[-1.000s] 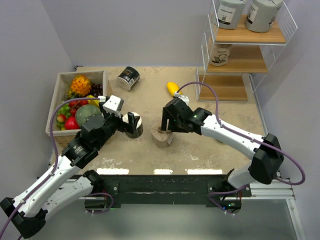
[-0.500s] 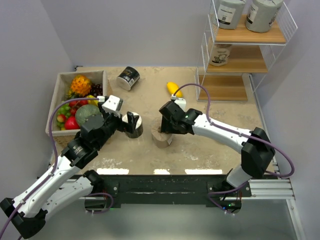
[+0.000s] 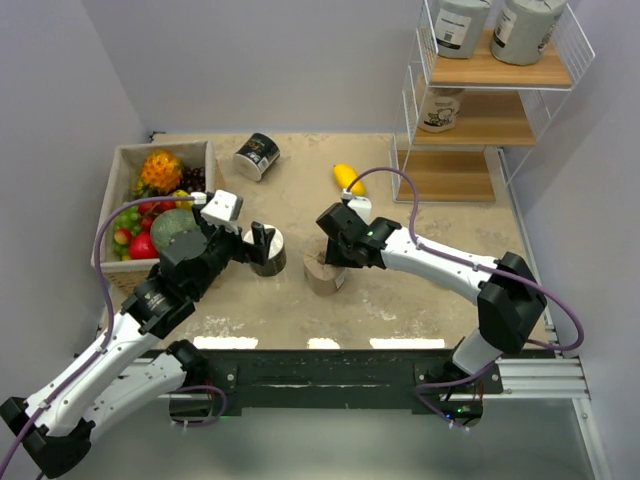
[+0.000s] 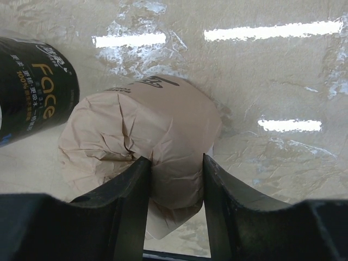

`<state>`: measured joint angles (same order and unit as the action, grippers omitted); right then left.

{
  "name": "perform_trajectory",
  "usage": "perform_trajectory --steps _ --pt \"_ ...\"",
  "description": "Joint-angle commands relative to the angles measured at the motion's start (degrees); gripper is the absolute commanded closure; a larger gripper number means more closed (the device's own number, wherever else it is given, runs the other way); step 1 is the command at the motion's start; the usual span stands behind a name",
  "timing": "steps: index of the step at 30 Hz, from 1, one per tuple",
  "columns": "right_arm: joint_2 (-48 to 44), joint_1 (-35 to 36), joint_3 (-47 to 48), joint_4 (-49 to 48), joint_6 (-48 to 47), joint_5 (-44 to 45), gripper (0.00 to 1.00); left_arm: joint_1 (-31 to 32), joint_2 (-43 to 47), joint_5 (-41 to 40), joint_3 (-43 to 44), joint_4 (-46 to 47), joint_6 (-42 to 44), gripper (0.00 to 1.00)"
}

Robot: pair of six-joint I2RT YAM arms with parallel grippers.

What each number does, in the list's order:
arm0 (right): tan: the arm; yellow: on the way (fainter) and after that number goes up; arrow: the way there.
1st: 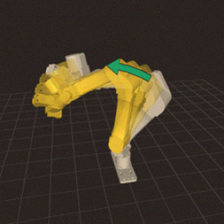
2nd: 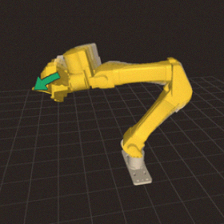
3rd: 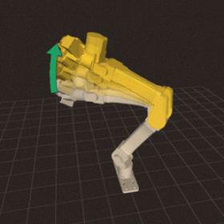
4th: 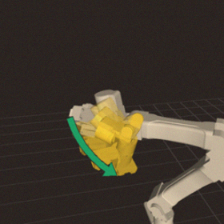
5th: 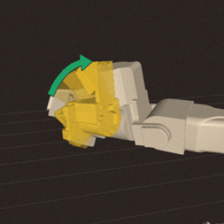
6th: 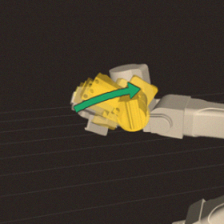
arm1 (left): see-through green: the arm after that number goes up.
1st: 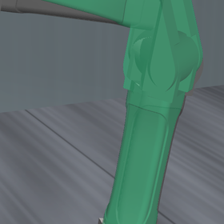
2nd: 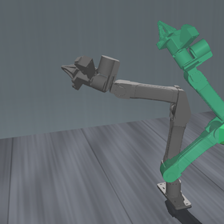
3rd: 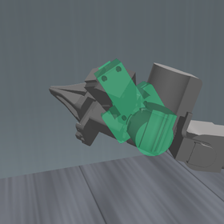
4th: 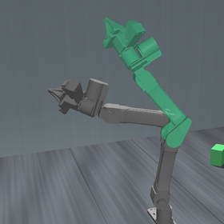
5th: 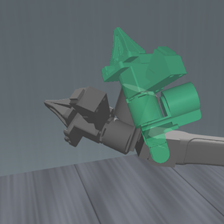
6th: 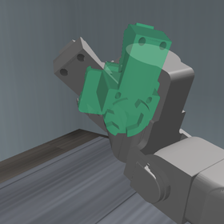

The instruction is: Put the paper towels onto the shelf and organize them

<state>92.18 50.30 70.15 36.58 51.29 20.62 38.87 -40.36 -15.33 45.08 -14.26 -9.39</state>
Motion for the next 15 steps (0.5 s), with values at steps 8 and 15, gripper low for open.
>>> perform_trajectory --steps 8,15 --pt "-6.7 -0.1 0.9 0.6 -2.9 7.3 0.67 0.0 0.7 -1.9 -0.9 2.7 0.5 0.0" --pt "-12.5 -5.4 -1.1 1.2 -5.3 6.8 0.68 -0.1 1.4 -2.9 -1.1 2.6 0.4 0.0"
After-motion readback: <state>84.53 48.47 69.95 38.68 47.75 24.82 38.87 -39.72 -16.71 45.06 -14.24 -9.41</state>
